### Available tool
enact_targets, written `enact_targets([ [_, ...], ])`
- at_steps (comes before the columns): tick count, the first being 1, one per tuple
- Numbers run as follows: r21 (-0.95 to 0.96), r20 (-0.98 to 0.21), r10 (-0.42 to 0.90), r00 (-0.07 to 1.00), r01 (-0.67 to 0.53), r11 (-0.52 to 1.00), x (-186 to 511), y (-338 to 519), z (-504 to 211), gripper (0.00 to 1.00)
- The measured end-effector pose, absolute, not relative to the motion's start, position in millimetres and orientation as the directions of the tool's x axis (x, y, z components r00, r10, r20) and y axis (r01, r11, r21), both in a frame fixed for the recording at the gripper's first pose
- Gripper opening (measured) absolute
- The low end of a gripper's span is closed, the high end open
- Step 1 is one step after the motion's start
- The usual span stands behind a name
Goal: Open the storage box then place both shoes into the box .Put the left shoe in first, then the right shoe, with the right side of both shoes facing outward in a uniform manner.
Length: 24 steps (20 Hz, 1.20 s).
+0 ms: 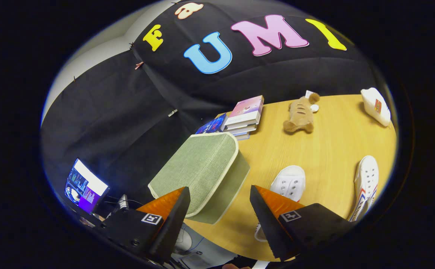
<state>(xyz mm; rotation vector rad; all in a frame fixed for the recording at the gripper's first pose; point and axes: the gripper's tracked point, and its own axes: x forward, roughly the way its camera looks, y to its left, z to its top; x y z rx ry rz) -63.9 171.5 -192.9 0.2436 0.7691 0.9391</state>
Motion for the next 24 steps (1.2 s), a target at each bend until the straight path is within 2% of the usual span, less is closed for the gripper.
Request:
enact_targets([
  [6,0.691,-0.448,0.879,0.162,-0.562,0.455,-96.6,209.5,-222.4,0.98],
  [10,0.749,-0.432,0.897,0.098,-0.516,0.417,-110.3,231.3,-239.1,0.98],
  [15,0.841,-0.395,0.918,0.024,-0.392,0.372,-119.3,250.5,-245.2,0.98],
  [21,0.888,-0.365,0.931,-0.015,-0.304,0.344,-120.5,260.5,-245.0,0.98],
  [24,0.895,-0.366,0.930,0.030,-0.260,0.361,-107.9,261.7,-250.0,0.98],
])
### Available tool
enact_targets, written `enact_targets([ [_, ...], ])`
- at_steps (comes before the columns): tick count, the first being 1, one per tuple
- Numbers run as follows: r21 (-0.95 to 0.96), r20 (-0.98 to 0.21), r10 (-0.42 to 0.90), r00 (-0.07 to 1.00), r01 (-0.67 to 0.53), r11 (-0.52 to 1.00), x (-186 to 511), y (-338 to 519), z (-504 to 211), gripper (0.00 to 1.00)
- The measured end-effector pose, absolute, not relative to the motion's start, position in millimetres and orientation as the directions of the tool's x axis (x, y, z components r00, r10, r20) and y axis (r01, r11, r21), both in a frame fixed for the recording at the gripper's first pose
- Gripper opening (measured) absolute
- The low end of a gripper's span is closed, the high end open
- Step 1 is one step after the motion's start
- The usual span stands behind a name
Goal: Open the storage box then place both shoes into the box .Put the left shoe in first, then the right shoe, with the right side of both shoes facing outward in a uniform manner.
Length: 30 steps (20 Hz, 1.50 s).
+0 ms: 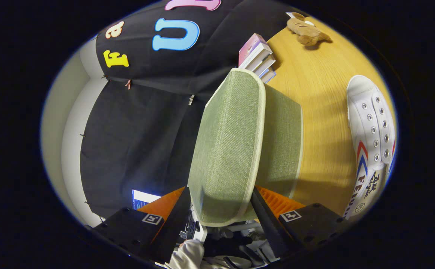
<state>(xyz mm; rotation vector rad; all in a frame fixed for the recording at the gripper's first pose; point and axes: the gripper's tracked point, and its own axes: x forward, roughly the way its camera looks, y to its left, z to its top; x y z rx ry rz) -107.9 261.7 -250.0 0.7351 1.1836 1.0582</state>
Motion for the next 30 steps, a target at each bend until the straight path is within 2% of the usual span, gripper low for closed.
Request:
enact_targets([
  [8,0.946,-0.305,0.952,-0.024,-0.121,0.300,-114.3,268.9,-239.7,0.96],
  [11,0.965,-0.262,0.965,0.013,-0.020,0.262,-104.9,257.8,-220.6,0.95],
  [16,0.978,-0.208,0.977,0.051,0.020,0.207,-97.3,257.7,-185.3,0.95],
  [18,0.973,-0.232,0.970,0.069,0.004,0.232,-91.9,263.7,-184.7,0.67],
  [19,0.974,-0.226,0.973,0.053,0.008,0.226,-96.2,267.1,-178.2,0.67],
  [21,0.969,-0.248,0.967,0.064,0.003,0.248,-93.4,271.4,-177.9,0.46],
  [24,0.936,-0.339,0.937,0.087,-0.074,0.345,-92.0,274.1,-188.9,0.19],
  [26,0.928,-0.360,0.932,0.046,-0.085,0.363,-102.6,274.8,-183.5,0.19],
  [27,0.909,-0.399,0.914,0.072,-0.100,0.405,-102.0,272.9,-187.2,0.17],
  [28,0.896,-0.421,0.903,0.079,-0.117,0.428,-97.2,275.7,-191.3,0.05],
  [30,0.893,-0.430,0.901,0.061,-0.123,0.434,-101.5,279.0,-186.5,0.05],
])
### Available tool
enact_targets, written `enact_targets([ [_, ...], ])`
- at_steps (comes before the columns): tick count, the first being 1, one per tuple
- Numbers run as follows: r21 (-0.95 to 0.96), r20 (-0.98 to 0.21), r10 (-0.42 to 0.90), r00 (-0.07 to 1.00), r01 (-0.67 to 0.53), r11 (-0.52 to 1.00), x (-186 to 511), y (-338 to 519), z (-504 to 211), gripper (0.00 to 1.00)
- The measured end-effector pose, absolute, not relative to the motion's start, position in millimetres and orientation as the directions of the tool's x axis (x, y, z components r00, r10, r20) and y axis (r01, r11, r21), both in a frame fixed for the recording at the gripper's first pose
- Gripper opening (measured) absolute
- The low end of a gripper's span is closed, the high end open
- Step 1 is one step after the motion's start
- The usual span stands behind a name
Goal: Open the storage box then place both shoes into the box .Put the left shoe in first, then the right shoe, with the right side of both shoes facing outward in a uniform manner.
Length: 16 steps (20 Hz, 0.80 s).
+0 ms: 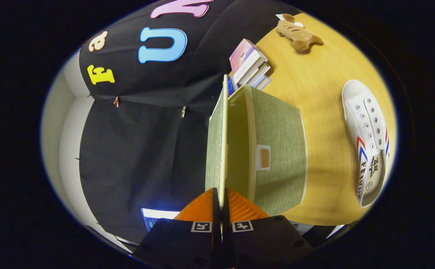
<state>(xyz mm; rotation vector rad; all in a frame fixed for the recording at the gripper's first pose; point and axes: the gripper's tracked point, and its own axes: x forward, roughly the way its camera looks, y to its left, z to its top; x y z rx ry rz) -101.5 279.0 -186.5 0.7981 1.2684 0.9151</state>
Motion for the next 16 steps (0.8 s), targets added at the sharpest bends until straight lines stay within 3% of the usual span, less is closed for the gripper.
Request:
enact_targets([
  [4,0.895,-0.422,0.900,0.108,-0.111,0.433,-95.9,286.2,-165.3,0.05],
  [16,0.910,-0.352,0.934,0.059,-0.214,0.356,-114.6,395.4,-67.5,0.05],
])
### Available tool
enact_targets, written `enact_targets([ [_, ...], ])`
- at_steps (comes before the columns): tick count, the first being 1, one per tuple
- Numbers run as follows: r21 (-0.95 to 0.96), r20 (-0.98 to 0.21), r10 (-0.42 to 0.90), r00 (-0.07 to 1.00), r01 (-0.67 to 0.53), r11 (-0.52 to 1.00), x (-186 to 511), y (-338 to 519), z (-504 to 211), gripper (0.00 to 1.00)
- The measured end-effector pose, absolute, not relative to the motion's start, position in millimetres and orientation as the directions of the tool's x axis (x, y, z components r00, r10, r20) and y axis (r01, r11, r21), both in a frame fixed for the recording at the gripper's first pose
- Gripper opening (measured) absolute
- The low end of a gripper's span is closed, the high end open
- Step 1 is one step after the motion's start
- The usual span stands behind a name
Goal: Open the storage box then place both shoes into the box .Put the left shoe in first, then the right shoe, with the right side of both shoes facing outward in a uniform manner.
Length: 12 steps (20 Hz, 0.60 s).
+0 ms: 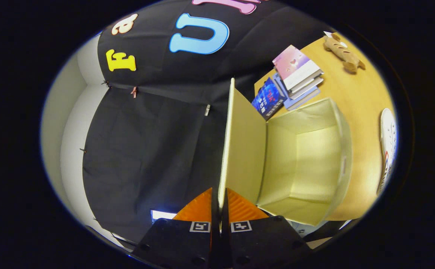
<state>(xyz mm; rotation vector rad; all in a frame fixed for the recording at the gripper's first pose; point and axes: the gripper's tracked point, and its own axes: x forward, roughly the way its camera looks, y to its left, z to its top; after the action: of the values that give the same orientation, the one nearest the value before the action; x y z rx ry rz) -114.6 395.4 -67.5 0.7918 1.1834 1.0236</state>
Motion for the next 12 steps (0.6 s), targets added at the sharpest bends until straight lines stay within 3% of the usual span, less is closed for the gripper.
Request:
enact_targets([
  [12,0.902,-0.388,0.919,-0.067,-0.233,0.364,-146.1,518.3,-78.4,0.05],
])
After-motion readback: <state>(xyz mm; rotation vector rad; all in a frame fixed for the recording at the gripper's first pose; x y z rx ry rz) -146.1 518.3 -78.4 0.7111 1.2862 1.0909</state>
